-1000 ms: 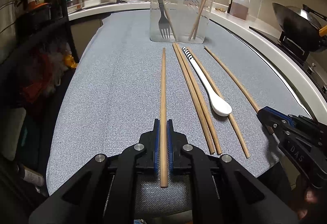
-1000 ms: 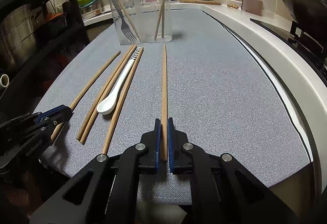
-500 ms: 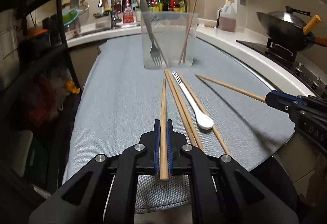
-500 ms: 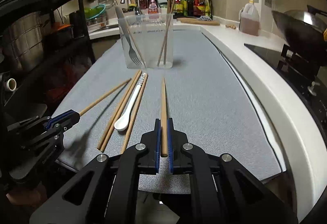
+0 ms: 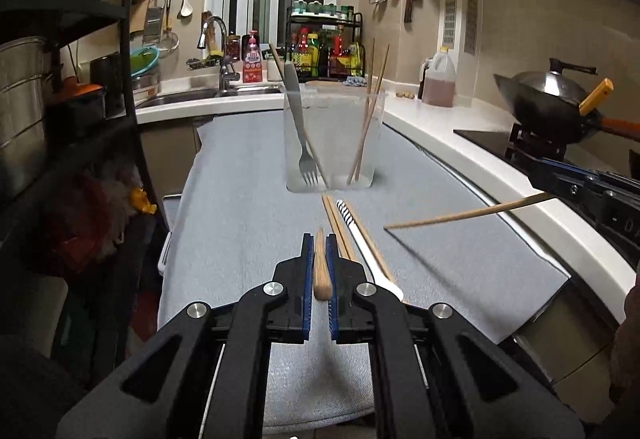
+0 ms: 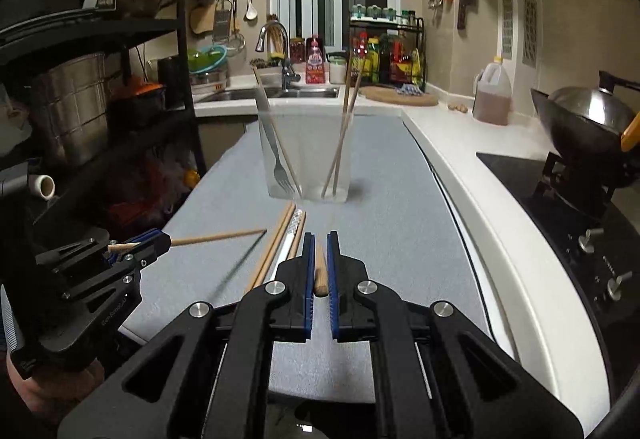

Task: Organize utensils
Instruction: 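Lift both chopsticks and carry them over the clear container with both tools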

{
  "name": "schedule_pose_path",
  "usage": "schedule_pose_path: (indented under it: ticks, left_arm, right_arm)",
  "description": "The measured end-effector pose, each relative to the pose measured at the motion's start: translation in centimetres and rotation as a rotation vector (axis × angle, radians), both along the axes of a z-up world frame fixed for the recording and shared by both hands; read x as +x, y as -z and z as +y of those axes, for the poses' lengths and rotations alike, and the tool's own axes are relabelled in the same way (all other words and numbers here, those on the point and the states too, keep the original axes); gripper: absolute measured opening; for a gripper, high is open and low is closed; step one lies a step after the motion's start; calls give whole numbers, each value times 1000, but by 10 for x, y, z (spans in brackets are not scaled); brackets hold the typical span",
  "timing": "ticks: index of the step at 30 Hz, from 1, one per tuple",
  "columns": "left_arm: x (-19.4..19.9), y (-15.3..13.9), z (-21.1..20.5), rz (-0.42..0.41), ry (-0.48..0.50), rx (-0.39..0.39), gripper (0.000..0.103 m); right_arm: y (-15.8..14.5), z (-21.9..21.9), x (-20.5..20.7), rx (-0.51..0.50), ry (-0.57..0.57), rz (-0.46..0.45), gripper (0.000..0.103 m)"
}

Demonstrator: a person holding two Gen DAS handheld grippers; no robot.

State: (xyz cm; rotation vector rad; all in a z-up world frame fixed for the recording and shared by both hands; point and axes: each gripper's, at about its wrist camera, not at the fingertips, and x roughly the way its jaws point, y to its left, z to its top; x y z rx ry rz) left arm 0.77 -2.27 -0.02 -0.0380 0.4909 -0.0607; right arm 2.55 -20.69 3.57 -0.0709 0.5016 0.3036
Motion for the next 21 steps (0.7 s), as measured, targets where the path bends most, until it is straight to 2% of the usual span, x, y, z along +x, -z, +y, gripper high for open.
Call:
schedule_pose_path:
  ticks: [13,21]
  left_arm:
    - [33,-54,26,-18,40,-91,6]
    - [58,-75,33,40,57,-119,6]
  right_arm:
    - [-53,2,35,47,-36,-42,6]
    - [-70,3,59,64,-55,-21,6]
